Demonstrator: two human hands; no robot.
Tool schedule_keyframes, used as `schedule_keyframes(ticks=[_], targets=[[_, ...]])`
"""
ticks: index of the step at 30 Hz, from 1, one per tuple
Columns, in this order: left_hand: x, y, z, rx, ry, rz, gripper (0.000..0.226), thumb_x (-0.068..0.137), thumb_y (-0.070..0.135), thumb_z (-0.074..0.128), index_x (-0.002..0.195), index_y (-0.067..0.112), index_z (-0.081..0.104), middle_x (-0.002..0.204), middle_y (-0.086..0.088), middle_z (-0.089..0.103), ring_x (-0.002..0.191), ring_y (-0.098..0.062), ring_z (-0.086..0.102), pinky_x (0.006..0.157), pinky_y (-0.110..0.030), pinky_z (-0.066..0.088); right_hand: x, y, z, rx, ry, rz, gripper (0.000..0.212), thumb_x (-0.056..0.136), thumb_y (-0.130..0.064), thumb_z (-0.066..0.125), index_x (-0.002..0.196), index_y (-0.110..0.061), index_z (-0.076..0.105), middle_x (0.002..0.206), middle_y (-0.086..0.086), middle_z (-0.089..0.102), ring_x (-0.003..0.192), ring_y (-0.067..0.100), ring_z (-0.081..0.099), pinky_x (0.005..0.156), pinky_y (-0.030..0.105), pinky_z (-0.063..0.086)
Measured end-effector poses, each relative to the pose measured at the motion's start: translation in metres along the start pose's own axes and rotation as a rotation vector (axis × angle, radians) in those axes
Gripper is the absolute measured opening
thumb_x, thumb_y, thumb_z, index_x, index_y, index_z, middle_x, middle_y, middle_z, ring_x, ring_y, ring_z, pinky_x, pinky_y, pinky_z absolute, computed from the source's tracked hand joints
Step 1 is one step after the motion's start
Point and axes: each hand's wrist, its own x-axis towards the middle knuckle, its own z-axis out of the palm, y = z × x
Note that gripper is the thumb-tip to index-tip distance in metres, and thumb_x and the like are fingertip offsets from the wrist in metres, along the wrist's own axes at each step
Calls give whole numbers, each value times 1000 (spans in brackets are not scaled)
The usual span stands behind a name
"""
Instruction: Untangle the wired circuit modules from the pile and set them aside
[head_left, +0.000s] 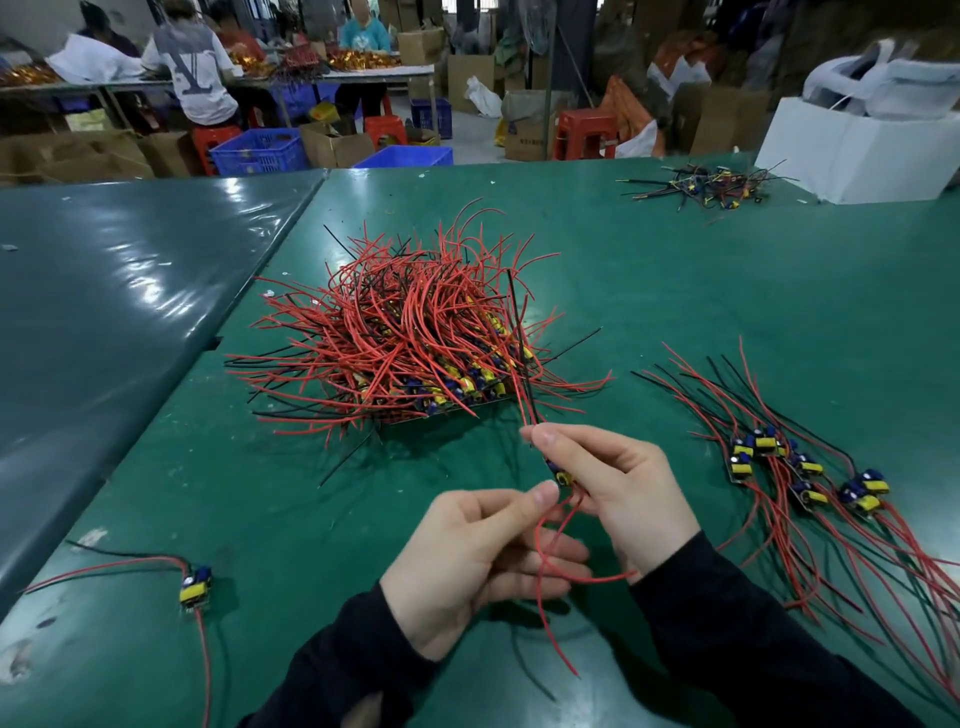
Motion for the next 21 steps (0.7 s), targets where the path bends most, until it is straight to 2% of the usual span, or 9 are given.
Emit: schedule_keyframes(ticks=[1,3,6,9,12,17,19,21], targets=[[-1,0,0,-24,-30,-34,30,62,38,69,71,10,76,75,-17,72,63,-23,71,52,-23,54,0,0,0,-2,0,2,16,59,-37,70,68,-26,78,79,-9,74,69,-7,60,69,16,47],[-2,1,0,-70,-72,-71,23,62,28,70,72,9,77,71,-14,71,60,-20,71,51,-22,54,-1,0,1,7,-13,1,17,60,-34,69,70,-23,78,67,-11,71,55,-5,56,53,9,41],[-2,1,-3,-54,-62,-47,16,63,15,70,74,5,76,61,-10,67,51,-17,66,49,-21,53,-1,0,0,33,-22,25,18,62,-32,69,71,-19,77,56,-10,62,40,-2,45,39,10,31],[-1,4,-6,12,25,54,9,64,11,69,68,5,73,56,-11,62,44,-16,61,44,-22,50,4,0,-4,40,-22,66,29,57,-36,72,74,-13,76,56,-7,56,41,1,39,40,13,32],[0,8,-11,50,112,163,8,74,1,64,69,3,68,53,-9,57,40,-16,56,39,-21,46,9,-3,-10,25,-96,91,41,50,-38,75,77,-7,75,58,-2,53,44,5,40,42,15,35],[0,10,-15,141,172,271,15,82,-3,61,69,3,67,53,-9,57,37,-13,51,35,-19,41,12,-9,-19,-55,-236,55,24,53,-27,76,71,-11,75,55,-1,59,46,4,50,46,13,41],[-1,9,-15,181,165,293,15,81,1,64,68,6,68,54,-8,58,36,-12,49,33,-18,39,13,-10,-20,-105,-196,18,21,54,-28,75,68,-13,75,54,0,61,45,5,51,44,13,40],[-1,9,-13,214,154,304,6,72,14,70,68,9,71,53,-6,59,33,-12,47,32,-17,37,13,-9,-20,-156,-121,-34,23,52,-37,76,64,-18,76,54,1,61,46,5,49,43,14,36]])
